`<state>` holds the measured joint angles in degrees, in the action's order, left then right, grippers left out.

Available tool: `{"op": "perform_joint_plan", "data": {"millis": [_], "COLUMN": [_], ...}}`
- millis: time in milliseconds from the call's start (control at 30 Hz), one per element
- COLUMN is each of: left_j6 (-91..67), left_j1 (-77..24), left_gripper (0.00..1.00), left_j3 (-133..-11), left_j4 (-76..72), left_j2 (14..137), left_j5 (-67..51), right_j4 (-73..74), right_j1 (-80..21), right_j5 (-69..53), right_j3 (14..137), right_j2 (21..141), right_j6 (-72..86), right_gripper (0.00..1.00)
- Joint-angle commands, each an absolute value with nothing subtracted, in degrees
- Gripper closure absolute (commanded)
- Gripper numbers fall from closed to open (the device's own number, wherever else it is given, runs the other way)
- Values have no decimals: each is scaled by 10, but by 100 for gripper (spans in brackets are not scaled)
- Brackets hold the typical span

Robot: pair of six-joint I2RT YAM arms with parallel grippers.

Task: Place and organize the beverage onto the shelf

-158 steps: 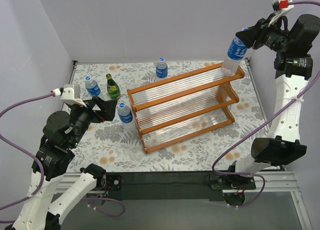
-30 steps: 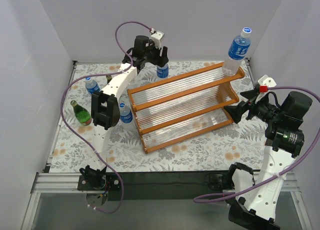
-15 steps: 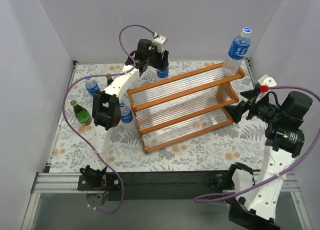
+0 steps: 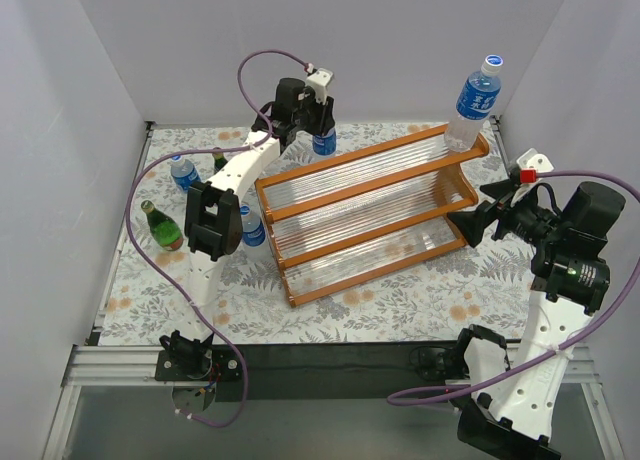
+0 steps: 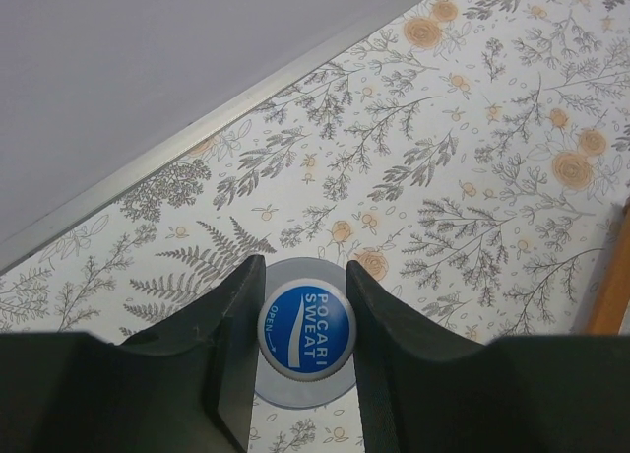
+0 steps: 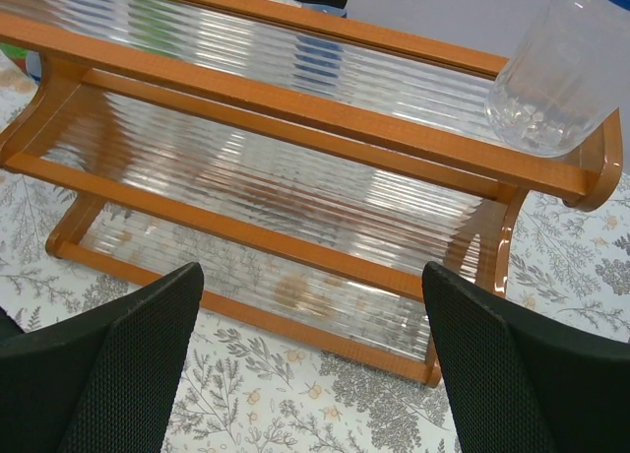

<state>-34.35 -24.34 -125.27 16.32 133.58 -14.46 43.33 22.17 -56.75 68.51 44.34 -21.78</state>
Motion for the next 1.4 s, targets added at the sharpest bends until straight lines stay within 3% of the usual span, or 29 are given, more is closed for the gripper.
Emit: {"op": "perform_joint_plan", "data": {"millis": [0,733,1367], "left_j6": [-356,-337,-415], "left_j1": [-242,-242,-244], "left_gripper": [100,100,100], "left_j3": [-1249,-1263,-1346], "left_j4": [120,45,46], "left_j2": [1268,1148,1075], "left_j5": [-105,14,-27], "right_j4": [459,604,669], "right_j1": [225,224,145], "right_j5": [-566,-579,-645], "right_j3": [715,809,868], "right_j2": [442,469,534], "right_j6": [-242,-351,-413], "right_gripper": [3,4,10]}}
